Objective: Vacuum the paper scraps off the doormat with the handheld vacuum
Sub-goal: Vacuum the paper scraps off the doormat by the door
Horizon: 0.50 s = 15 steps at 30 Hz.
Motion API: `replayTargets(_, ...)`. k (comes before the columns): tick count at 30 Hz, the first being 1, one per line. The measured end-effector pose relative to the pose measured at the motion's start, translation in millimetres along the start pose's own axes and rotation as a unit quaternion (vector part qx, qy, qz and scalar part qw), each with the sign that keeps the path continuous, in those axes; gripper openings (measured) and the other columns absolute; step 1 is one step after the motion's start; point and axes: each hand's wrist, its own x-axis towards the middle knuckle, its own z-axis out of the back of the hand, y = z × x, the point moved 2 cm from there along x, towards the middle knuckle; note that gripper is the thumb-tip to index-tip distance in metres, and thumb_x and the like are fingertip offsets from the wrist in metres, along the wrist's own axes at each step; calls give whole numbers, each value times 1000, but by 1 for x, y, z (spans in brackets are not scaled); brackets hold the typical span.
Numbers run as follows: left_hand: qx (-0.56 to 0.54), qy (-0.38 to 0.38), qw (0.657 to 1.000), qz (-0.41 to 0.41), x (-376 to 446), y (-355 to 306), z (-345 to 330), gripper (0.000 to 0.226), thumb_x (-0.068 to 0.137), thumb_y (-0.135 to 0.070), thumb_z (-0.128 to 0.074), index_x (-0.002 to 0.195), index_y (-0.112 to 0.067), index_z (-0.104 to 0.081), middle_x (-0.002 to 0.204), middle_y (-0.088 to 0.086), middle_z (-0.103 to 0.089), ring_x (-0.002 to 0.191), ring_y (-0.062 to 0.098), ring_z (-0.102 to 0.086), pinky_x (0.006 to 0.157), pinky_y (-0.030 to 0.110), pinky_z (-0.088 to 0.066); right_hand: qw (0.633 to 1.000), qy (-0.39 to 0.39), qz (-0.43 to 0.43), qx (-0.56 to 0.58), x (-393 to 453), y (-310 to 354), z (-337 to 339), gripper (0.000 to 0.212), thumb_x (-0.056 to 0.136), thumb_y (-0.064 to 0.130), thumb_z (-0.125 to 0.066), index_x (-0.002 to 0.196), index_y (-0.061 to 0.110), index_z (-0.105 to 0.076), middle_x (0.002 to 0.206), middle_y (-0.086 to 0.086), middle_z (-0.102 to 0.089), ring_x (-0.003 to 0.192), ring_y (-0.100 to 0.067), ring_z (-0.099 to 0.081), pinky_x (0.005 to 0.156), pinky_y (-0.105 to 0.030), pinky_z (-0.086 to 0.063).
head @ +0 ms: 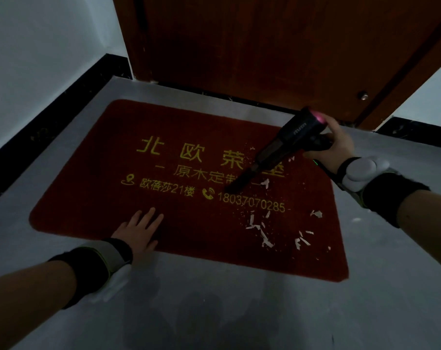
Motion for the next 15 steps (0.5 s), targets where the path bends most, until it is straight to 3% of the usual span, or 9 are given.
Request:
replayTargets(3, 6, -2, 1000, -1, 0, -1, 0, 68, 101, -44, -26, 148, -23, 19, 156, 3, 23, 146, 29, 8, 116, 42, -16, 998, -60, -11, 31, 0, -4, 1, 87, 74, -6, -71, 141, 34, -34, 89, 14, -52, 86, -13, -58, 67, -22, -49)
replayTargets(7, 9, 2, 1000, 1, 2, -1, -2, 70, 100, -45, -26, 147, -23, 20, 155, 4, 24, 145, 30, 9, 116, 43, -15, 989, -118, -25, 88, -1, -2, -5, 90, 77, -10, -65, 147, 32, -26, 95, 27, -46, 78, 8, -56, 57, -1, -44)
replayTargets(9, 12, -1, 1000, 2, 2, -1, -4, 70, 100, -45, -26, 147, -22, 21, 155, 5, 25, 145, 30, 10, 117, 44, -14, 985, -139, -28, 100, -3, 0, -9, 90, 77, -11, -64, 148, 30, -25, 97, 30, -43, 82, 7, -54, 57, 1, -41)
replayTargets(15, 15, -3, 1000, 3, 3, -1, -5, 71, 100, -45, -26, 147, -22, 21, 155, 5, 25, 145, 31, 10, 116, 44, -14, 988, -108, -30, 102, -1, -3, -19, 91, 75, -11, -68, 148, 27, -28, 113, 10, -48, 100, -5, -51, 57, 0, -42)
